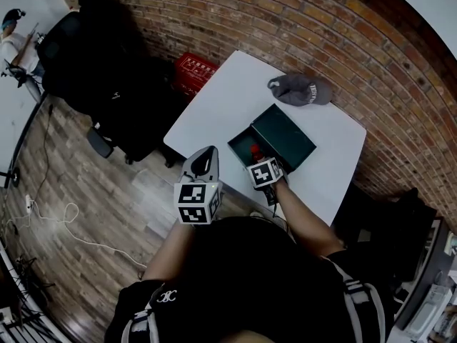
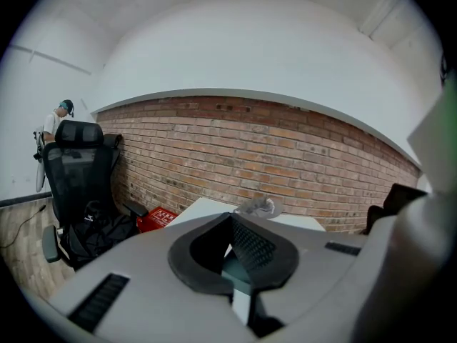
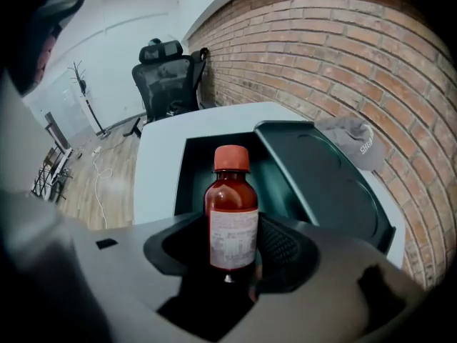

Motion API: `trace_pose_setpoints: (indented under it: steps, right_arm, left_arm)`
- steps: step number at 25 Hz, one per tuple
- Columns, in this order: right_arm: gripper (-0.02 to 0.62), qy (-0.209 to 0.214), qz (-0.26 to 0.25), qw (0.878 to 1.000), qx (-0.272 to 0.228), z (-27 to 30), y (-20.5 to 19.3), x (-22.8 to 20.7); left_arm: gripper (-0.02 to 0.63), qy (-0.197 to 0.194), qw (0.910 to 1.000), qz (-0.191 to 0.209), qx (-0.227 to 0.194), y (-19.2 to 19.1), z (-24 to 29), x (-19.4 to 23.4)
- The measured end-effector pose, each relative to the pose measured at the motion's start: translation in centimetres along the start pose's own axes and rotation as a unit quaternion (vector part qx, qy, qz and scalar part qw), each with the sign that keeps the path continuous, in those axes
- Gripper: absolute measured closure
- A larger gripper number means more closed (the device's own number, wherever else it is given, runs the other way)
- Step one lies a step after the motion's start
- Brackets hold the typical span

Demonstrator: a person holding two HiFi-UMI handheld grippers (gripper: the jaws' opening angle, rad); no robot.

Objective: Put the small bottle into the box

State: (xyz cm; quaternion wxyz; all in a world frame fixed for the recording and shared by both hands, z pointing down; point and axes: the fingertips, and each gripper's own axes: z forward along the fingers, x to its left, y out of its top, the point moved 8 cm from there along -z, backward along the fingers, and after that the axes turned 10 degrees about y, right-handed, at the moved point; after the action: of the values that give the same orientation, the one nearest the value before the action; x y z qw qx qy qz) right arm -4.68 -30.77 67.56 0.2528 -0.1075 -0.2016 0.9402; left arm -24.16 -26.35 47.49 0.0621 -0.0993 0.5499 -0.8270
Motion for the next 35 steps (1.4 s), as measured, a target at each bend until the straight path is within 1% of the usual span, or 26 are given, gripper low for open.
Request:
trace_pose_setpoints:
  steps: [5,7,13,18,22,28,30,32,35]
  right_arm:
    - [0.377,0.002,-0.007,0.998,0.055,1.0,-0.6,-0.5]
    - [0.378,0.004,-0.011,0.997,0.07,1.3,-0.7,-0.7]
    - [0.377,0.021,-0.023,0.996,0.087,1.6,-0.5,-0.9]
    - [0.376,0.034,-0.021,0.995,0.095,2.2,-0.4,-1.1]
    - [0.371,0.039,-0.027,0.997,0.067,1.6,0.5,-0.8]
    - [0.347,0.062,-0.005,0.998,0.019,1.0,1.2,-0.9]
    - [0.345,0.073,-0.001,0.997,-0.007,0.4,1.8,-0.8]
    - [0.345,0.074,0.0,0.997,-0.036,-0.8,2.4,-0.9]
    - [0.347,0.085,0.025,0.992,-0.091,-2.7,3.0,-0.9]
  left_arm:
    - [0.6,-0.001,1.0,-0.001,0.002,0.0,0.3,0.1]
    - [0.6,0.001,1.0,-0.002,0.003,0.0,0.4,0.2]
    - [0.6,0.005,1.0,-0.002,0.003,0.1,0.8,0.5]
    - [0.6,0.008,0.9999,-0.002,0.006,0.1,1.0,0.8]
    - [0.6,0.008,0.9999,-0.001,0.009,0.1,1.1,0.8]
    - [0.6,-0.002,0.9999,0.002,0.015,-0.1,1.6,0.2]
    - [0.6,-0.004,0.9999,0.003,0.014,0.0,1.7,0.1]
    - [0.6,-0.007,0.9999,0.005,0.014,0.1,1.9,-0.2]
    - [0.6,-0.012,0.9998,0.006,0.015,0.1,2.0,-0.6]
